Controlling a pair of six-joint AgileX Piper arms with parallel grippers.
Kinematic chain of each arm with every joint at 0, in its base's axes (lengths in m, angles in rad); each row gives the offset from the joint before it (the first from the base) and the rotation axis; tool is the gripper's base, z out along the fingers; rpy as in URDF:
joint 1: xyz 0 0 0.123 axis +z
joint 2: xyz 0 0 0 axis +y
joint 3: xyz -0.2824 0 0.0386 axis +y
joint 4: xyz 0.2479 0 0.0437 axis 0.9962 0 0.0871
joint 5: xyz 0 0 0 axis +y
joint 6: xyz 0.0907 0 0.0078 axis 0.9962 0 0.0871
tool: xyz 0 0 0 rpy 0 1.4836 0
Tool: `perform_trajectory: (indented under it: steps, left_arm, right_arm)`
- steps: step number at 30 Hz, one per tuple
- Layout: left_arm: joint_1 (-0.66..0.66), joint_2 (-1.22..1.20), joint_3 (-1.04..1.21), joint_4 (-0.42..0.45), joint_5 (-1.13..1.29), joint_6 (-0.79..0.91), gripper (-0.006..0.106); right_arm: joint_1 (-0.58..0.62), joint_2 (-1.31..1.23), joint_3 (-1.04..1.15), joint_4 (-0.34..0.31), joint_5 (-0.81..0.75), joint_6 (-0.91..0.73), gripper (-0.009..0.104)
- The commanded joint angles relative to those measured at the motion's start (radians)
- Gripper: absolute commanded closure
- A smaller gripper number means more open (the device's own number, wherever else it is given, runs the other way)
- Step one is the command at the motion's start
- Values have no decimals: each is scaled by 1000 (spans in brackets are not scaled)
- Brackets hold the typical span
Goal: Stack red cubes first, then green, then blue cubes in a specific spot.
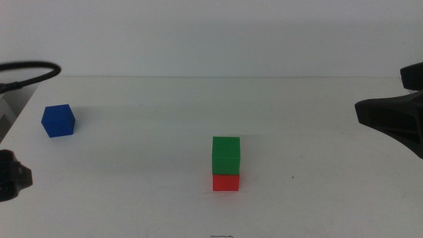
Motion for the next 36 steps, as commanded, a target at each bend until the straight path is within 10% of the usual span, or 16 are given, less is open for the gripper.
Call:
perform_trajectory:
  steps: [1, 36]
  left_arm:
    - [-2, 51, -57, 14, -13, -11, 8]
    - [99, 1129, -1080, 19, 202, 204, 8]
  right_arm:
    - [-8, -7, -26, 5, -58, -8, 1]
    - [-8, -7, -26, 5, -58, -8, 1]
